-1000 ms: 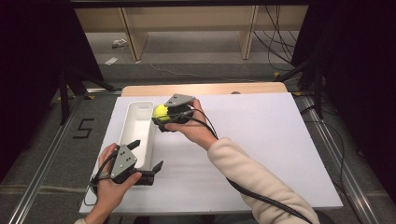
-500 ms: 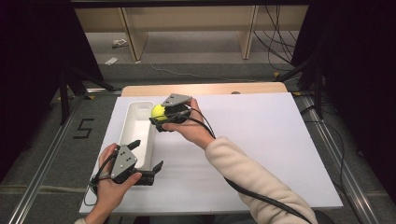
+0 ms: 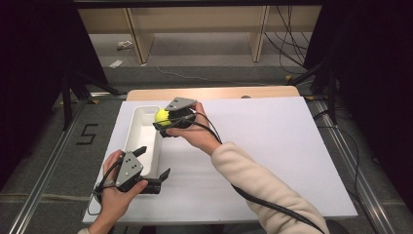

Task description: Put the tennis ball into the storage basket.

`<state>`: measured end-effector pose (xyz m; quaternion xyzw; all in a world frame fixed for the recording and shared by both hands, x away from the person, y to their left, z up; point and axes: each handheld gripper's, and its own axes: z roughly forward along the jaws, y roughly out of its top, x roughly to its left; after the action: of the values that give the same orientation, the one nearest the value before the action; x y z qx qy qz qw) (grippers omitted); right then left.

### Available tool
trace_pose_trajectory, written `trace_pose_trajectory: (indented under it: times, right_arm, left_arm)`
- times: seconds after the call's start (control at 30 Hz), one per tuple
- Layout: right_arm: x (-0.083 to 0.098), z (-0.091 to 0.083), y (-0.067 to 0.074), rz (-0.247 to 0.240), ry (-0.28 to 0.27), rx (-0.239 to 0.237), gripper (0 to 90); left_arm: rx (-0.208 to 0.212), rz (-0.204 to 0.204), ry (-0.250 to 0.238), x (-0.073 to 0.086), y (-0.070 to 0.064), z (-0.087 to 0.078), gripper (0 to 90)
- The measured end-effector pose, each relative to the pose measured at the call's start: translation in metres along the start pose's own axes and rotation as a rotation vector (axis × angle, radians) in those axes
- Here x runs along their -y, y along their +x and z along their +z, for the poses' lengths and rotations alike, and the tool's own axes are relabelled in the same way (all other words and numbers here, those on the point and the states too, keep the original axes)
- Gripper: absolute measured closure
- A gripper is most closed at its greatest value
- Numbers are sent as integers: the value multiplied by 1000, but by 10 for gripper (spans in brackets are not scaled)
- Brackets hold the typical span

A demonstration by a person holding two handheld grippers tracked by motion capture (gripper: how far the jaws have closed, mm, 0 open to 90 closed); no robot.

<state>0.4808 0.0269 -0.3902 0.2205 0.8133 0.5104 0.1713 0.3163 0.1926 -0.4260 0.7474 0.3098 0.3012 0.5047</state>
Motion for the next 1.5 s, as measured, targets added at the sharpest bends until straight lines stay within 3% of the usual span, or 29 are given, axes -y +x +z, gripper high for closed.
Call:
trace_pose_trajectory:
  times: [1.5]
  right_arm:
    - [-11,15,12,-22,8,-23,262]
  left_arm:
    - [7,8,0,0,-1,0,0]
